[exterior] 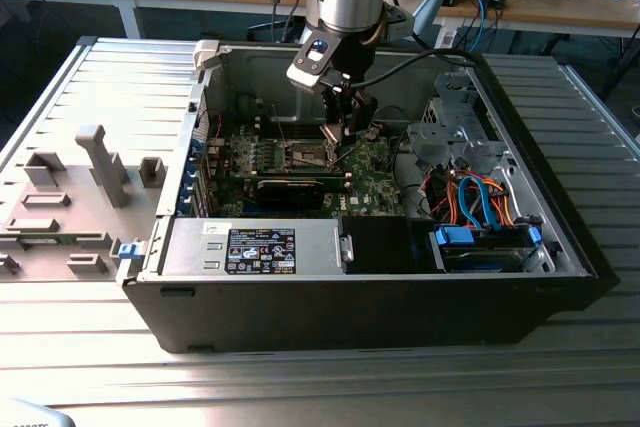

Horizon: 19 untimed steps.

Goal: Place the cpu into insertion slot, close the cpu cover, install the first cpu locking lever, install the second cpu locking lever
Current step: 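Place the cpu into insertion slot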

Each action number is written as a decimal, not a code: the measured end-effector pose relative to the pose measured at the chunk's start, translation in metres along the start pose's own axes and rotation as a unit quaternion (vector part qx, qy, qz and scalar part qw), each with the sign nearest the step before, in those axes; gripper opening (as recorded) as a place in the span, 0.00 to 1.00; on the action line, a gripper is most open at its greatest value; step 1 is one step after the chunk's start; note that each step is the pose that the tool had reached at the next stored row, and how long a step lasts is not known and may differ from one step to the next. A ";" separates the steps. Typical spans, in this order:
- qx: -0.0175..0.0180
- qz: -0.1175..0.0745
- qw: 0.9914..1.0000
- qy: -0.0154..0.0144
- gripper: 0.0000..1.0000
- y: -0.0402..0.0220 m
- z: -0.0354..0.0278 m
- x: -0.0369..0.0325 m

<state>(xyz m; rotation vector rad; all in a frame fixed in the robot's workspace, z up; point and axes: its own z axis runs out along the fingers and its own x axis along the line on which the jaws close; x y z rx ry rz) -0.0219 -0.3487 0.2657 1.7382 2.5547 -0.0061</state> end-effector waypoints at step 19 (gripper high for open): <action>0.000 0.006 1.000 0.000 0.54 0.0000 0.0000 0.0000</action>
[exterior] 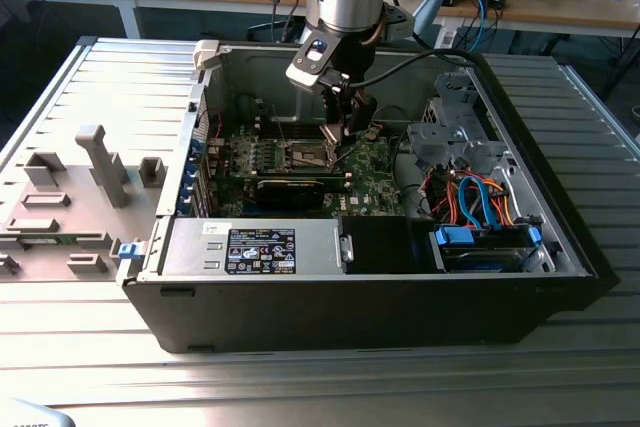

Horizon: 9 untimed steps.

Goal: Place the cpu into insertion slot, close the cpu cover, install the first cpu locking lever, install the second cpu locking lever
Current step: 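Place the cpu into insertion slot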

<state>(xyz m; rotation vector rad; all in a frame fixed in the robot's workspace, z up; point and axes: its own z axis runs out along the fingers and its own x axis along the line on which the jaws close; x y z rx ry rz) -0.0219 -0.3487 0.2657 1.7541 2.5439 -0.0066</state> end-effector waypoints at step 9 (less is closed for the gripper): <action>0.000 0.003 1.000 0.000 0.54 0.0000 0.0000 0.0000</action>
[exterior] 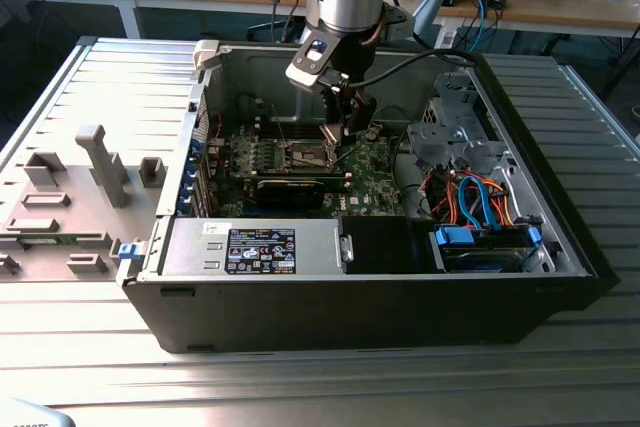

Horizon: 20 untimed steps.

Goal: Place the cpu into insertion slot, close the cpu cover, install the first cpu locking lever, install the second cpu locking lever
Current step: 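Place the cpu into insertion slot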

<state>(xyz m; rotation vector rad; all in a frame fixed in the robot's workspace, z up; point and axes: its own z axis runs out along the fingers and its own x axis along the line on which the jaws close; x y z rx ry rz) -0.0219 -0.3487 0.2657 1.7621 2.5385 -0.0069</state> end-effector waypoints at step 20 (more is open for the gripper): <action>0.000 0.005 1.000 0.000 0.54 0.0000 0.0000 0.0000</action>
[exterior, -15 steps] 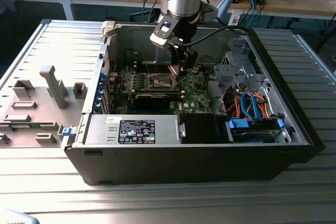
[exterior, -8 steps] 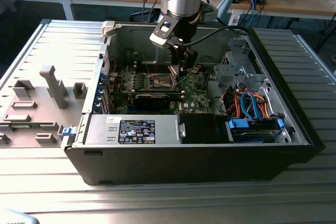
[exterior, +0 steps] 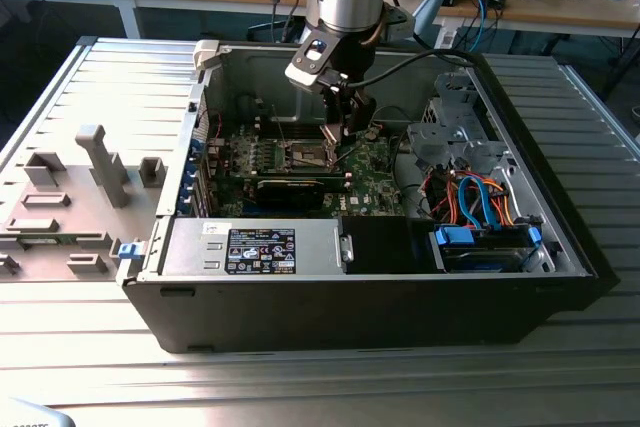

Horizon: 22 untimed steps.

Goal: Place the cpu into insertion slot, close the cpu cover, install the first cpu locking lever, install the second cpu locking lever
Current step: 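Place the cpu into insertion slot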

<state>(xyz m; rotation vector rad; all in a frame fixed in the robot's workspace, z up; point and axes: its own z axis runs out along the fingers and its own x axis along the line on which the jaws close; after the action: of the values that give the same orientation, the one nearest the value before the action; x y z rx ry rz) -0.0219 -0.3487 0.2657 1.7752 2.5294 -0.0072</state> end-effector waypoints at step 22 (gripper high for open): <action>0.000 0.006 1.000 0.000 0.54 0.0000 0.0000 0.0000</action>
<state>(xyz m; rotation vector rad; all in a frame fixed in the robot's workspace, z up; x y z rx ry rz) -0.0219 -0.3487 0.2657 1.7903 2.5186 -0.0078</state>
